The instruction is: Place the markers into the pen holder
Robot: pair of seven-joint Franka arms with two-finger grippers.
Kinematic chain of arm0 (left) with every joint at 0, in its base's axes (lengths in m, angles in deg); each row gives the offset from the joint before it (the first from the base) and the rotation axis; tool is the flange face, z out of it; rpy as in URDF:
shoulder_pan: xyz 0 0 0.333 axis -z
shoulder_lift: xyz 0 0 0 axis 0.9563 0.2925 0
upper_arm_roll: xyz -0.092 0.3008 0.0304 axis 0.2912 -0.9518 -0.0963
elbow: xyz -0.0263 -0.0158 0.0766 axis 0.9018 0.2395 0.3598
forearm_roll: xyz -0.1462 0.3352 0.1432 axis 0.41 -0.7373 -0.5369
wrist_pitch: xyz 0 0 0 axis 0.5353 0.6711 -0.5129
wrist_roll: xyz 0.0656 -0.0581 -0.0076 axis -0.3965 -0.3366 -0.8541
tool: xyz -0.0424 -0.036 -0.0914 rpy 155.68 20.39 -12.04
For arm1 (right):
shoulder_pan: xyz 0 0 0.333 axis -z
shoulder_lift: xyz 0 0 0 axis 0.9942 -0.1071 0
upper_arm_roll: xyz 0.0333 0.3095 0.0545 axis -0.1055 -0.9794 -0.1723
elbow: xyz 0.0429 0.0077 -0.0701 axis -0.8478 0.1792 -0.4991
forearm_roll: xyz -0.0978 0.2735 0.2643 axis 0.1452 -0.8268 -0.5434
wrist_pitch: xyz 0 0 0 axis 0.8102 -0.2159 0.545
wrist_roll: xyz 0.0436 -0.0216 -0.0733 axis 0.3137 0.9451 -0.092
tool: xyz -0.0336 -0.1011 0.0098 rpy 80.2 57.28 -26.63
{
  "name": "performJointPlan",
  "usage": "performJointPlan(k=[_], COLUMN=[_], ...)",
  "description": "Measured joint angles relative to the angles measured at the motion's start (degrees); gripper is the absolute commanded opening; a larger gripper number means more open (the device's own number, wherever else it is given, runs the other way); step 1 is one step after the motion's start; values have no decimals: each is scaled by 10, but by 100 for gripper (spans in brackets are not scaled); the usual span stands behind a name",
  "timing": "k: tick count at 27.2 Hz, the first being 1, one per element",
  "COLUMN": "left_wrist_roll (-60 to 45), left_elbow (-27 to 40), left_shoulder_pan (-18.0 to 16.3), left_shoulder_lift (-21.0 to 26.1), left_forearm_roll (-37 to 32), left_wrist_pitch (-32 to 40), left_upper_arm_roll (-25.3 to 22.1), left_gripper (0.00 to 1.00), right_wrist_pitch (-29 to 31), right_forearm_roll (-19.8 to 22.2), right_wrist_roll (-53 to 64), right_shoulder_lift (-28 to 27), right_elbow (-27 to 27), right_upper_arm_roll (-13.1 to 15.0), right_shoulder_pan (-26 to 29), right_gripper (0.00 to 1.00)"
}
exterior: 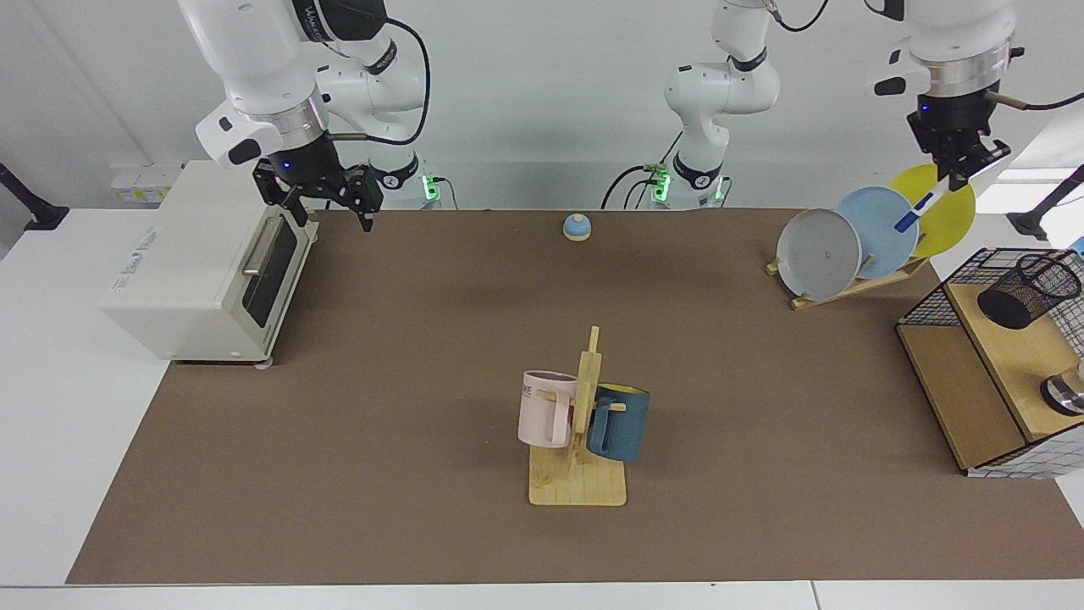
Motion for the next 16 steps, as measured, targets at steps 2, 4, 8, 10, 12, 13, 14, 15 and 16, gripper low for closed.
performJointPlan(k=[2, 4, 8, 10, 12, 13, 14, 15, 16], left_wrist_roll=[37, 69, 119, 131, 139, 142, 146, 149, 151], left_elbow=[0, 0, 0, 0, 0, 0, 0, 0, 0], left_shoulder_pan=[-18, -33, -51, -53, -53, -53, -53, -53, -53], left_shoulder_lift=[1, 1, 2, 2, 3, 3, 3, 3, 3], left_forearm_roll=[0, 0, 0, 0, -1, -1, -1, -1, -1], left_wrist_pitch=[-16, -30, -44, -44, -44, -44, -45, -47, -49], left_upper_arm_roll=[-1, -1, -1, -1, -1, 0, 0, 0, 0], left_gripper=[0, 0, 0, 0, 0, 0, 0, 0, 0], right_wrist_pitch=[0, 0, 0, 0, 0, 0, 0, 0, 0], right_forearm_roll=[0, 0, 0, 0, 0, 0, 0, 0, 0], right_wrist_roll=[0, 0, 0, 0, 0, 0, 0, 0, 0], right_shoulder_lift=[0, 0, 0, 0, 0, 0, 0, 0, 0], right_elbow=[0, 0, 0, 0, 0, 0, 0, 0, 0], right_upper_arm_roll=[0, 0, 0, 0, 0, 0, 0, 0, 0], right_shoulder_pan=[0, 0, 0, 0, 0, 0, 0, 0, 0], right_gripper=[100, 100, 100, 100, 100, 100, 100, 100, 100])
